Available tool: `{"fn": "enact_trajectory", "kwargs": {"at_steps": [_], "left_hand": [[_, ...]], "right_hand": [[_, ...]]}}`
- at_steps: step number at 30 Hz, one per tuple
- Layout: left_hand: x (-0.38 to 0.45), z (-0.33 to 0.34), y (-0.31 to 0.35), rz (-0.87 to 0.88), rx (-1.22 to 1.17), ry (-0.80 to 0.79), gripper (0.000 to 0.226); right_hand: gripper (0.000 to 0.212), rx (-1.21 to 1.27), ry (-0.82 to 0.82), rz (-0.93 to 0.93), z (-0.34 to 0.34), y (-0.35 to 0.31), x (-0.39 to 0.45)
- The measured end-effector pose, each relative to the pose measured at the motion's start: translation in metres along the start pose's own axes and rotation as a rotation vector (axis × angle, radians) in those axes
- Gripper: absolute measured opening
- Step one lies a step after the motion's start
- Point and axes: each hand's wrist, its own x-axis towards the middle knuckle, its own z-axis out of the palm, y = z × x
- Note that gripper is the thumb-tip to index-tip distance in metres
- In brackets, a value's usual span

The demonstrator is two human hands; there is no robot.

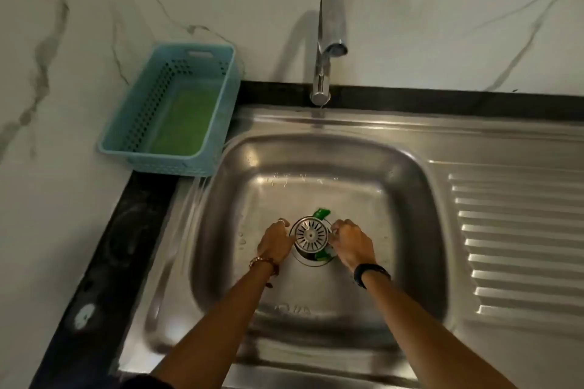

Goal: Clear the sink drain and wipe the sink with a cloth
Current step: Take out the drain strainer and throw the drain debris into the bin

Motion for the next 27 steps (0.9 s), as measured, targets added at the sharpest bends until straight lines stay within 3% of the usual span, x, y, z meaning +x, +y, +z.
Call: {"fn": "enact_trajectory", "kwargs": {"at_steps": [4,10,15,19,24,27], "left_hand": [[0.018,0.015,-0.011,-0.044,-0.036,0.033,0.028],[0.022,0.028,-0.011,-0.171,-0.297,0.060,0.025],[-0.007,-0.001,0.016,-0.331,-0.910,0.140,0.020],[-0.049,-0.032,0.040,-0.322,-1.365,0.088,0.029],[-0.085,-0.050,0.045,-0.179,-1.411,-0.084,0.012],[-0.098,-0.053,0.054,-0.105,-1.252,-0.107,0.025]], "right_hand": [[0.026,0.058,-0.003,0.163,0.018,-0.003,0.019],[0.023,0.184,0.048,0.277,0.027,-0.005,0.032],[0.018,0.411,0.263,0.235,0.008,-0.020,0.016],[0.011,0.771,0.365,0.175,-0.014,-0.037,-0.020],[0.021,1.365,0.327,0.273,-0.045,-0.041,-0.061],[0.006,1.459,0.242,0.286,-0.061,-0.035,-0.072]]}}
